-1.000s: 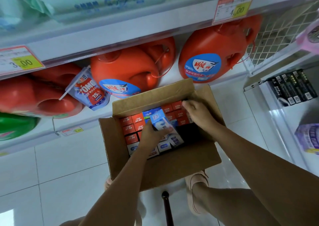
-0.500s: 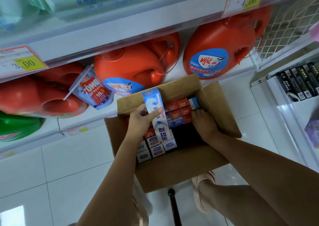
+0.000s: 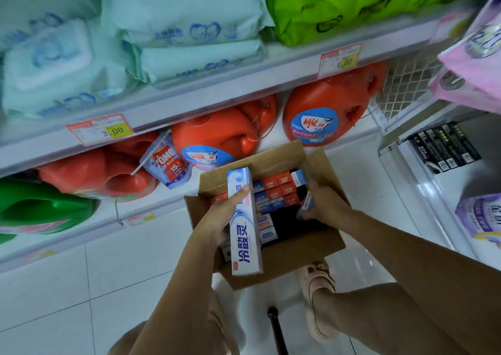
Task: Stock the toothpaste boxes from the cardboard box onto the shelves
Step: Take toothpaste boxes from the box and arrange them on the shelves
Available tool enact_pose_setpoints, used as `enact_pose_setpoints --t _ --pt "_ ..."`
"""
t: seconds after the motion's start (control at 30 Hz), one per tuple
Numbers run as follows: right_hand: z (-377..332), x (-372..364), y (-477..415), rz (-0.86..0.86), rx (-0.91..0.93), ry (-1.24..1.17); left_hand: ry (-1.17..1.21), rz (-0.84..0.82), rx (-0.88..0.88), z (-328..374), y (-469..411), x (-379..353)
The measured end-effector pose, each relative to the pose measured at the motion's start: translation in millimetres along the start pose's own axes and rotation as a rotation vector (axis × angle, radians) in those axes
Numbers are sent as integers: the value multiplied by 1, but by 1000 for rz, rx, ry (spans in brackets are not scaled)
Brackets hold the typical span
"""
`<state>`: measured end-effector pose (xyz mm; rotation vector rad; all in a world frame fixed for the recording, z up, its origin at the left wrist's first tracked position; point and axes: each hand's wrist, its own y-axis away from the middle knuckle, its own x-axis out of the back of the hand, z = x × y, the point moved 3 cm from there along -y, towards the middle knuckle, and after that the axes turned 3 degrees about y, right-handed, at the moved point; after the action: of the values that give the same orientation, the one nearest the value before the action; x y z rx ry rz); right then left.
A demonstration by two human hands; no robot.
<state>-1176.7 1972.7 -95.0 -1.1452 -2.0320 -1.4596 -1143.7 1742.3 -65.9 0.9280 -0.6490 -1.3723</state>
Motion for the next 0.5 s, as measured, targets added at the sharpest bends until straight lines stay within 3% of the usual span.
enact_pose_setpoints --t 0.2,0.33,0.5 --pt "-21 82 73 238 31 -451 165 -62 -15 -4 74 3" --pt "-45 119 124 192 93 -1002 221 -66 -53 -5 124 8" --pt "-66 159 178 228 138 -1057 237 -64 -112 -1 188 4"
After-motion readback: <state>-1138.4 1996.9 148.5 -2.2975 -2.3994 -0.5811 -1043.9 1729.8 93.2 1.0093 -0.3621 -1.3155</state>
